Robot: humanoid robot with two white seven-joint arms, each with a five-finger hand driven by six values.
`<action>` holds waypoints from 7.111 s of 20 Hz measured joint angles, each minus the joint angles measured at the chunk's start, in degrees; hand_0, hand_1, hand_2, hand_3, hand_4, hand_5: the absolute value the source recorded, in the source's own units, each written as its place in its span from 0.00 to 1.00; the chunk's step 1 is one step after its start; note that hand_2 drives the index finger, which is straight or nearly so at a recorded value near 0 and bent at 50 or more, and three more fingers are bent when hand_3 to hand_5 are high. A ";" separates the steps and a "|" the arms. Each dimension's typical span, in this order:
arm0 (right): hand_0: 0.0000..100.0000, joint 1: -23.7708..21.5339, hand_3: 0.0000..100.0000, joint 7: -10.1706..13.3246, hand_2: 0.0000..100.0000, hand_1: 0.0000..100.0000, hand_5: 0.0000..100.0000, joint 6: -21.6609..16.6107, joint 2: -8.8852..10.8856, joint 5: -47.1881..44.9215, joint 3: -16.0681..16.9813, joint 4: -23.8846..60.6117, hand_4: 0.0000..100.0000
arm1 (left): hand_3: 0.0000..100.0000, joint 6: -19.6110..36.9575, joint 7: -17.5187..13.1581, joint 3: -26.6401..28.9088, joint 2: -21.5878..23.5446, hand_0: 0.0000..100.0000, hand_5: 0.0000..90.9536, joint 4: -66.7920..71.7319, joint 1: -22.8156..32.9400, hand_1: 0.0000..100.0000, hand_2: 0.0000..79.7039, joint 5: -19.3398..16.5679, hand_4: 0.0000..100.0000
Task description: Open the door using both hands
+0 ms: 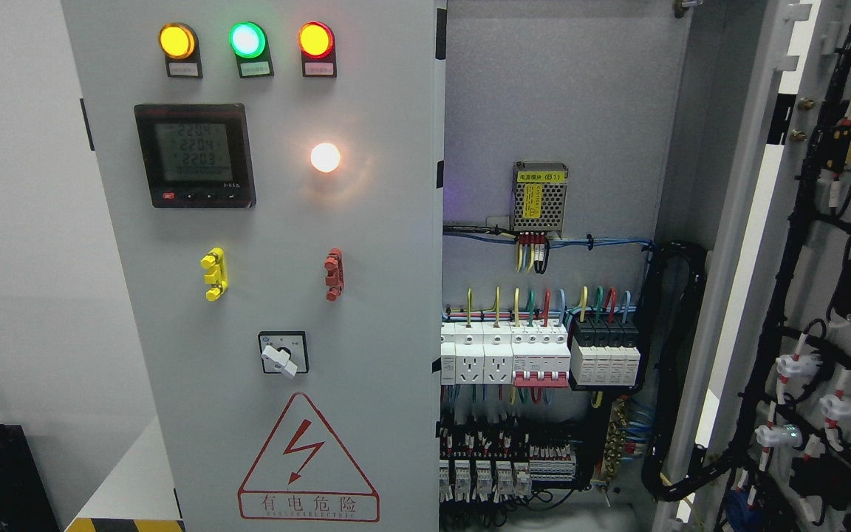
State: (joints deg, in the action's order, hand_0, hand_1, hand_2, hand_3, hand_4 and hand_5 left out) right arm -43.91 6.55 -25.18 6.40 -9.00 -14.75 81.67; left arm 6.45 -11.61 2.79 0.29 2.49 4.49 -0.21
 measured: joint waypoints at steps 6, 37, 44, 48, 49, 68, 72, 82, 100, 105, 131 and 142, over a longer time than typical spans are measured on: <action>0.12 0.16 0.00 -1.34 0.00 0.39 0.00 -8.78 3.12 -0.03 -3.58 11.26 0.00 | 0.00 0.11 -0.46 0.06 -0.12 0.12 0.00 -1.05 -0.27 0.39 0.00 1.61 0.00; 0.12 46.63 0.00 -2.89 0.00 0.39 0.00 26.88 -2.08 -0.18 -8.52 27.99 0.00 | 0.00 0.12 -0.85 0.27 -0.28 0.12 0.00 -2.41 -1.94 0.39 0.00 2.40 0.00; 0.12 53.64 0.00 -3.07 0.00 0.39 0.00 28.85 -3.04 -0.65 -8.06 23.59 0.00 | 0.00 0.07 -0.85 0.28 -0.28 0.12 0.00 -2.44 -1.94 0.39 0.00 2.41 0.00; 0.12 56.53 0.00 -4.25 0.00 0.39 0.00 28.74 -3.36 -0.75 -7.21 19.72 0.00 | 0.00 0.05 -0.85 0.28 -0.28 0.12 0.00 -2.45 -1.95 0.39 0.00 2.41 0.00; 0.12 57.20 0.00 -5.01 0.00 0.39 0.00 28.72 -3.42 -0.77 -7.06 18.73 0.00 | 0.00 -0.03 -0.85 0.28 -0.28 0.12 0.00 -2.46 -1.95 0.39 0.00 2.41 0.00; 0.12 66.75 0.00 -11.03 0.00 0.39 0.00 30.44 -3.81 -5.31 -5.63 5.75 0.00 | 0.00 0.12 -0.85 0.28 -0.28 0.12 0.00 -2.49 -1.95 0.39 0.00 2.41 0.00; 0.12 68.11 0.00 -13.36 0.00 0.39 0.00 31.04 -3.71 -6.92 -5.59 4.61 0.00 | 0.00 0.12 -0.85 0.28 -0.28 0.12 0.00 -2.49 -1.94 0.39 0.00 2.41 0.00; 0.12 70.98 0.00 -18.33 0.00 0.39 0.00 31.30 -3.53 -9.02 -5.41 2.64 0.00 | 0.00 0.38 -0.85 0.28 -0.28 0.12 0.00 -2.49 -1.95 0.39 0.00 2.41 0.00; 0.12 73.85 0.00 -27.46 0.00 0.39 0.00 33.41 -3.39 -11.23 -4.34 -0.16 0.00 | 0.00 0.05 -0.86 0.28 -0.29 0.12 0.00 -2.49 -1.96 0.39 0.00 2.41 0.00; 0.12 73.27 0.00 -31.23 0.00 0.39 0.00 33.43 -3.39 -13.91 -4.44 1.00 0.00 | 0.00 -0.16 -0.85 0.28 -0.29 0.12 0.00 -2.49 -1.96 0.39 0.00 2.41 0.00; 0.12 71.59 0.00 -43.74 0.00 0.39 0.00 34.98 -3.78 -24.27 -17.31 10.81 0.00 | 0.00 0.13 -0.85 0.28 -0.29 0.12 0.00 -2.49 -1.95 0.39 0.00 2.41 0.00; 0.12 73.68 0.00 -43.62 0.00 0.39 0.00 40.41 -7.57 -24.27 -25.21 12.30 0.00 | 0.00 0.20 -0.86 0.28 -0.29 0.12 0.00 -2.49 -1.95 0.39 0.00 2.41 0.00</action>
State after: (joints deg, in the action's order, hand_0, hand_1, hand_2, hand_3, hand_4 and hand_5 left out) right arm 29.76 -37.07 15.23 -1.16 -33.28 -39.95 93.97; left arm 6.65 -12.46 3.08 0.00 0.00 2.54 2.20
